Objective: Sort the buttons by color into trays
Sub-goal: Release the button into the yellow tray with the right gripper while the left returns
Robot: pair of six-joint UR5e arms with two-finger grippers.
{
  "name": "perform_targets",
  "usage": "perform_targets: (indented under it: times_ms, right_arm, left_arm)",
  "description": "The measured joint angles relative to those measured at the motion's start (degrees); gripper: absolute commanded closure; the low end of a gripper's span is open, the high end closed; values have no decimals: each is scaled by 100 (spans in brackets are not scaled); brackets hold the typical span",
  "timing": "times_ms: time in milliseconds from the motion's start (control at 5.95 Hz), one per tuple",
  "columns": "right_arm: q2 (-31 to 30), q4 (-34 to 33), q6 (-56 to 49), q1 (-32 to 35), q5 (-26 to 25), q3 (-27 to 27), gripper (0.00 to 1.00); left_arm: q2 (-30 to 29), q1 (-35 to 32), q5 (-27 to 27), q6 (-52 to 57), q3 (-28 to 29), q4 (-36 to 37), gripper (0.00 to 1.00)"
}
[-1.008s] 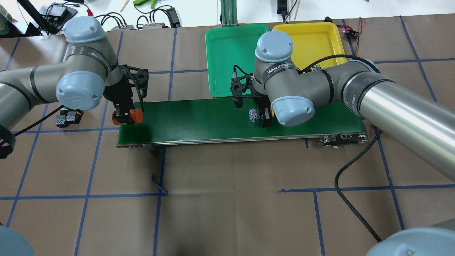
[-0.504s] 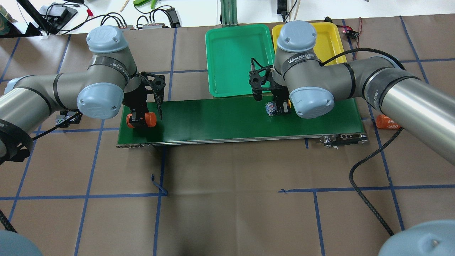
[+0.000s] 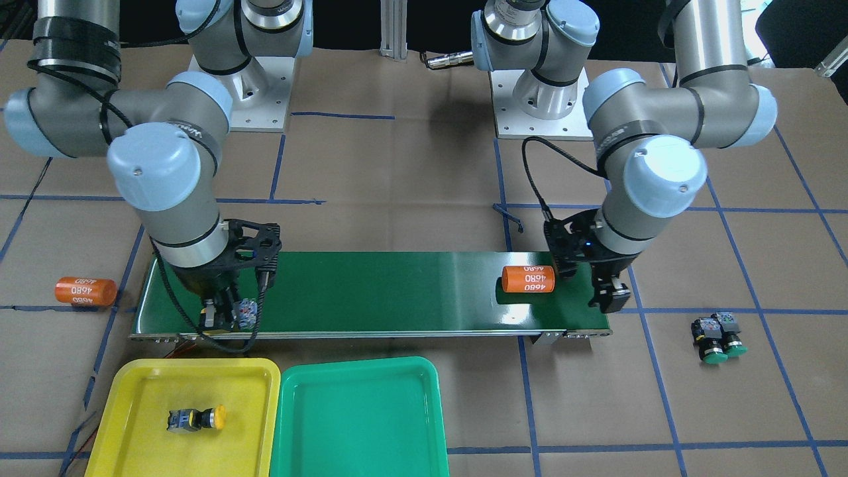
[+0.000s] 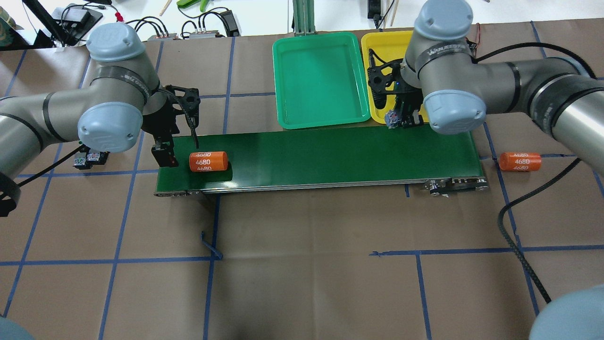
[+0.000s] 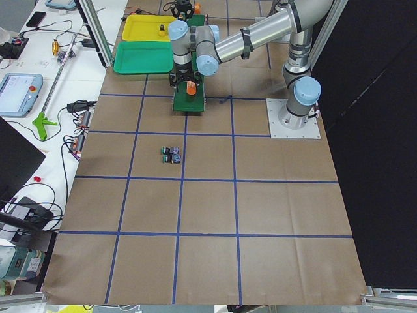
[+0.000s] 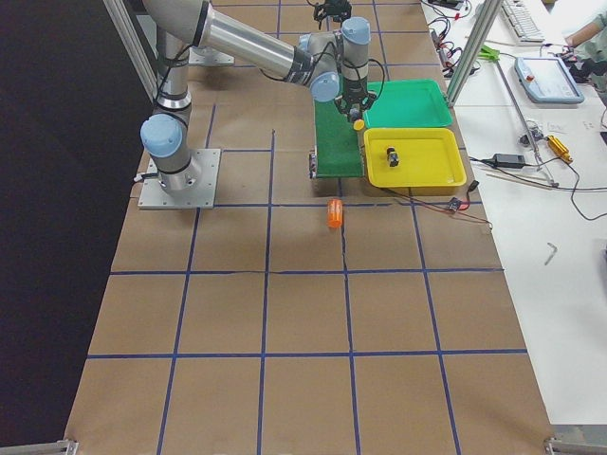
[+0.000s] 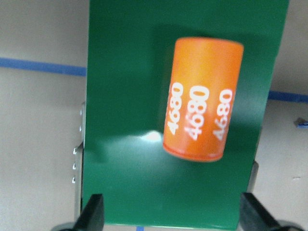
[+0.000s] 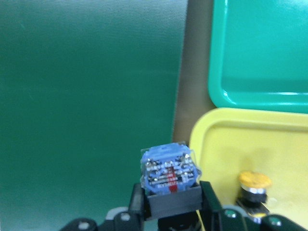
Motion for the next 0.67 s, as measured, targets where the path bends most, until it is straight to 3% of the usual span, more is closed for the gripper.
perform_targets:
  times_ms: [336,504,672]
  right_arm:
    - [845,-114,-164,-243,7,-1008,85]
    - [1386,-221,-255,-365,9,-1527,75]
    - [1810,-296,-323,-453,64,-1921,59]
  left_arm:
    - [73,1050,-60,-680,27,73,1]
    - [4,1407,-85,-1373,17,251,2]
    - [-158,1643,-94,-2186,-5,544,2]
